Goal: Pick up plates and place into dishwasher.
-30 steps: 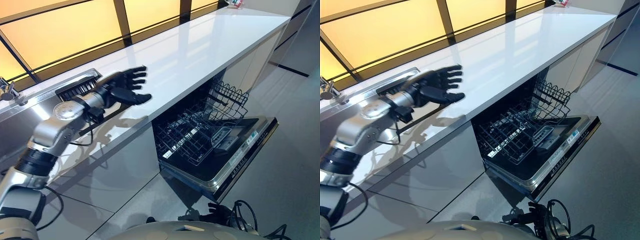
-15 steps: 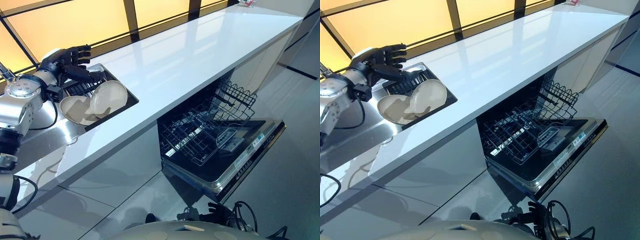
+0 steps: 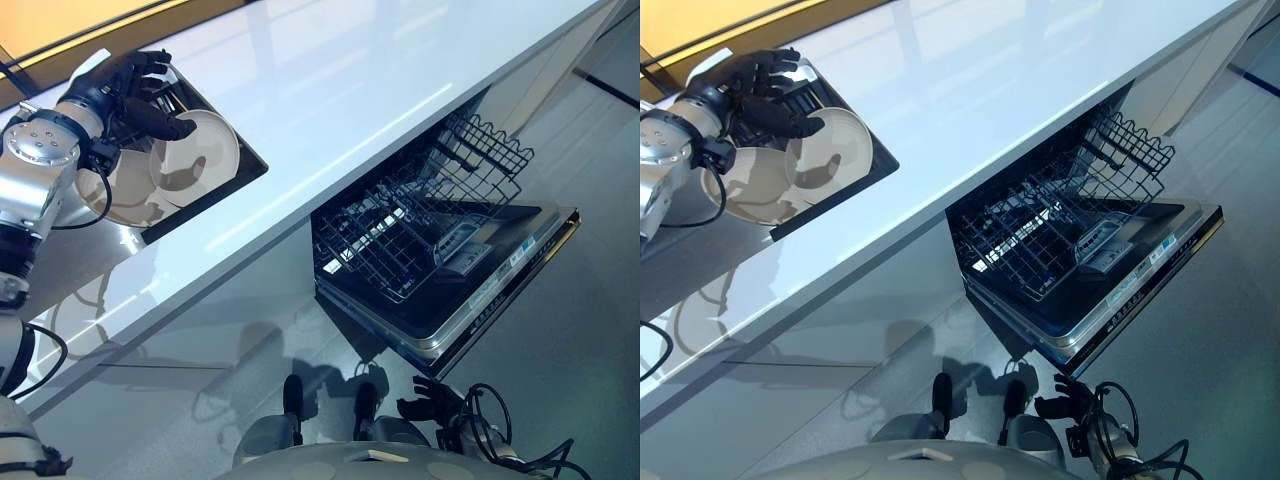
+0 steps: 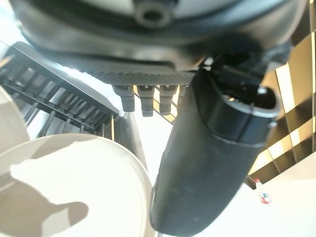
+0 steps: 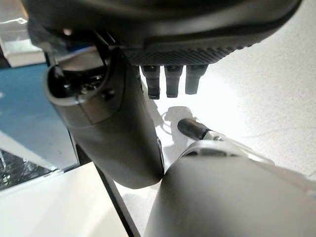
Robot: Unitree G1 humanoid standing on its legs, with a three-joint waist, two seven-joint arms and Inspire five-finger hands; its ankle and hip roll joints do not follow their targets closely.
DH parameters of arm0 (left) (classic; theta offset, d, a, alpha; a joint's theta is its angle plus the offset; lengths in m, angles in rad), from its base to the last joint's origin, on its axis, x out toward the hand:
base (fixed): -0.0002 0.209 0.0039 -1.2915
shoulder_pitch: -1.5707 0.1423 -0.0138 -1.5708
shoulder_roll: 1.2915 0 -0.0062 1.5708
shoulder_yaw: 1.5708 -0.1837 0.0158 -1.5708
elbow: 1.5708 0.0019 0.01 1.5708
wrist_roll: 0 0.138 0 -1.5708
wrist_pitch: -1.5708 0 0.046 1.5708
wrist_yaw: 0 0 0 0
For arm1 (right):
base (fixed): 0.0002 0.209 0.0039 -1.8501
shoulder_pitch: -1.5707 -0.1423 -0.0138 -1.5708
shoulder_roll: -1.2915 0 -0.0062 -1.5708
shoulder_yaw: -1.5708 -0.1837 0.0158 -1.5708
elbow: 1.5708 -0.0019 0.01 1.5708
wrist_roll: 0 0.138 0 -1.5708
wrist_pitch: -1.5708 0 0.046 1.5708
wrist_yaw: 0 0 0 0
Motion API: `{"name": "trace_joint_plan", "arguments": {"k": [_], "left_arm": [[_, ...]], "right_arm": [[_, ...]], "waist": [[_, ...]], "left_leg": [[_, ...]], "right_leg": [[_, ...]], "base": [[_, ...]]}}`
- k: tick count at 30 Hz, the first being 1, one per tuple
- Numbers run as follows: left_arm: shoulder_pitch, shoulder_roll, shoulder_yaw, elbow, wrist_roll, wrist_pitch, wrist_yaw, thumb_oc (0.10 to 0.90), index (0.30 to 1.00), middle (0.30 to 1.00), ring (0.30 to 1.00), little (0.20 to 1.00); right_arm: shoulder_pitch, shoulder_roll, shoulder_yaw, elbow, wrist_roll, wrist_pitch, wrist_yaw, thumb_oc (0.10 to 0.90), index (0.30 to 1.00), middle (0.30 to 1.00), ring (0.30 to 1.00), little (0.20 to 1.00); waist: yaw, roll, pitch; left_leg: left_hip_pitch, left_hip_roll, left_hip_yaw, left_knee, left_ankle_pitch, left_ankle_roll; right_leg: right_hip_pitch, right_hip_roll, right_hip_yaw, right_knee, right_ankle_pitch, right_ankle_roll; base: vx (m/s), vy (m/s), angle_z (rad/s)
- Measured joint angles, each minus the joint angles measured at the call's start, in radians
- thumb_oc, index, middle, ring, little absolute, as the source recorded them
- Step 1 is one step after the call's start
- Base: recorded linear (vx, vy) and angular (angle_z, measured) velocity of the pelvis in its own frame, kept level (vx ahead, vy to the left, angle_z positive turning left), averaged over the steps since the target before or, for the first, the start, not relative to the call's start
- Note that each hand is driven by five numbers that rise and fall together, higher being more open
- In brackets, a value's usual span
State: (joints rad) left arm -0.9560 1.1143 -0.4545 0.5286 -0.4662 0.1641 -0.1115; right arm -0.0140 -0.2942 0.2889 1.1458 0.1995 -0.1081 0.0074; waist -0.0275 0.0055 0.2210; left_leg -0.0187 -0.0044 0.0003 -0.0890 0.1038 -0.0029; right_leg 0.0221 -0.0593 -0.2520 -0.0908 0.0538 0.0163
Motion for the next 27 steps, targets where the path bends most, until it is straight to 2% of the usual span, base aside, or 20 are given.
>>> {"name": "trace_joint_plan", "arguments": {"k": [7, 13, 15, 27], "left_arm": [[-0.076, 0.012, -0.065, 0.107, 0.098, -0.042, 0.008, 0.8, 0.9, 0.9, 0.9, 0.9], [-0.152, 0.064, -0.157, 0.145, 0.254, -0.088, 0.024, 0.8, 0.9, 0.9, 0.9, 0.9], [-0.176, 0.078, -0.185, 0.158, 0.259, -0.091, 0.03, 0.8, 0.9, 0.9, 0.9, 0.9], [-0.204, 0.078, -0.185, 0.196, 0.273, -0.105, 0.027, 0.8, 0.9, 0.9, 0.9, 0.9]], "right_arm": [[0.0, -0.026, 0.003, -0.005, 0.012, 0.002, -0.003, 0.8, 0.9, 0.9, 0.9, 0.9], [0.005, -0.034, 0.014, -0.005, 0.015, 0.001, 0.005, 0.8, 0.9, 0.9, 0.9, 0.9], [0.005, -0.034, 0.023, -0.008, 0.015, -0.002, 0.006, 0.8, 0.9, 0.9, 0.9, 0.9], [-0.003, -0.038, 0.033, -0.022, 0.017, -0.005, 0.007, 0.8, 0.9, 0.9, 0.9, 0.9]], "waist": [[-0.009, -0.007, 0.044], [-0.01, -0.032, 0.104], [-0.012, -0.036, 0.108], [-0.006, -0.045, 0.138]], "left_leg": [[-0.012, 0.002, 0.026, 0.0, 0.0, 0.0], [-0.015, 0.002, 0.034, 0.0, 0.0, 0.0], [-0.024, 0.002, 0.036, 0.0, 0.0, 0.0], [-0.033, 0.004, 0.049, 0.0, 0.002, 0.004]], "right_leg": [[-0.016, 0.001, 0.02, 0.0, 0.0, 0.0], [-0.019, 0.0, 0.024, 0.0, 0.002, 0.002], [-0.027, -0.001, 0.023, 0.0, 0.002, 0.002], [-0.032, 0.0, 0.024, 0.0, 0.002, 0.003]], "base": [[-0.04, 0.018, -0.05], [-0.04, -0.004, -0.01], [-0.02, 0.005, 0.04], [-0.02, 0.003, 0.01]]}}
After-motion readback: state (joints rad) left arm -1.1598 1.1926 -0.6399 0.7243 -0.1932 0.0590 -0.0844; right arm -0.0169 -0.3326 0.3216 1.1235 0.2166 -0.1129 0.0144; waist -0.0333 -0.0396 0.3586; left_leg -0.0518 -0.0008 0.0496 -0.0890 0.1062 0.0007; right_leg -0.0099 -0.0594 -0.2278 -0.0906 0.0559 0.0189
